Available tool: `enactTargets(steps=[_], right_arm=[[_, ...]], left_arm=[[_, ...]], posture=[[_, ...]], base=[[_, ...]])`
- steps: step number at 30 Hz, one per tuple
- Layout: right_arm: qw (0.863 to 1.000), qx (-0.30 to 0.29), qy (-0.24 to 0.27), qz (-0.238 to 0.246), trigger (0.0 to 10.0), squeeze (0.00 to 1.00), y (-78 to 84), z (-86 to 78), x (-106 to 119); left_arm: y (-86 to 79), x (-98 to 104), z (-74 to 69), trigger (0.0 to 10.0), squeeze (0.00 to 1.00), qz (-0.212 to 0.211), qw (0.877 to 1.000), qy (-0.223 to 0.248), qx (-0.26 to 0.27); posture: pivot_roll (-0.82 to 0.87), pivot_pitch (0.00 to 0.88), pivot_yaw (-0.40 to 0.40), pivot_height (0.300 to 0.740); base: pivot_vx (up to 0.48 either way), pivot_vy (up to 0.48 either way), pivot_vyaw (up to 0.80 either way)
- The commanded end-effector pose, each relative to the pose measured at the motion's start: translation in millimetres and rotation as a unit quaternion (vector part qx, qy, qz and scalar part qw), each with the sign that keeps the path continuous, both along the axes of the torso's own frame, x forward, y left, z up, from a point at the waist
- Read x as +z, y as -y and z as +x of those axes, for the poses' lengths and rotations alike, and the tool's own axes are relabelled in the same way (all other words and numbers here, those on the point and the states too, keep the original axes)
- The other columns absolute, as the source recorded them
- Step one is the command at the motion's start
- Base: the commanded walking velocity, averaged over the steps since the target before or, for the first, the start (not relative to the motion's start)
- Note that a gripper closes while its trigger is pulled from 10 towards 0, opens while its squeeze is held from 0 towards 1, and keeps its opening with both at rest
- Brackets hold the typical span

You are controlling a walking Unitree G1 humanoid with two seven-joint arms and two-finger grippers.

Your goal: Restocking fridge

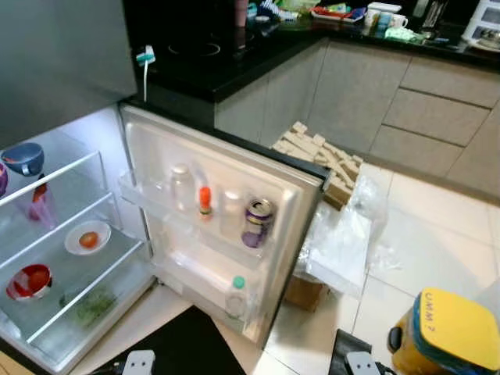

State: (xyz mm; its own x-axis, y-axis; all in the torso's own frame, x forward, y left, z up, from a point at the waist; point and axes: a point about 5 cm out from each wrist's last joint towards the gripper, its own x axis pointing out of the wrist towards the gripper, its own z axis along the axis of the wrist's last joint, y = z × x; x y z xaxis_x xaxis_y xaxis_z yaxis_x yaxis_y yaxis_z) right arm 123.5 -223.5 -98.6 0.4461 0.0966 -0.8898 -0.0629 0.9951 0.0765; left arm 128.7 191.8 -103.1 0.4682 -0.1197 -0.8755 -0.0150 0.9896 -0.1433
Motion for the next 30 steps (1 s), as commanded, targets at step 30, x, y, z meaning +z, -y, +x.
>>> enactTargets(steps=[30], right_arm=[[0.998, -0.042, 0.051, 0.018, 10.0, 0.0, 16.8, 15.9, 11]], left_arm=[[1.8, -2, -3.9, 10.0, 0.0, 0.0, 1.0, -0.009, -0.005]], posture=[[0.02, 0.0, -0.029, 0.74]], base=[[0.0, 0.0, 0.39]])
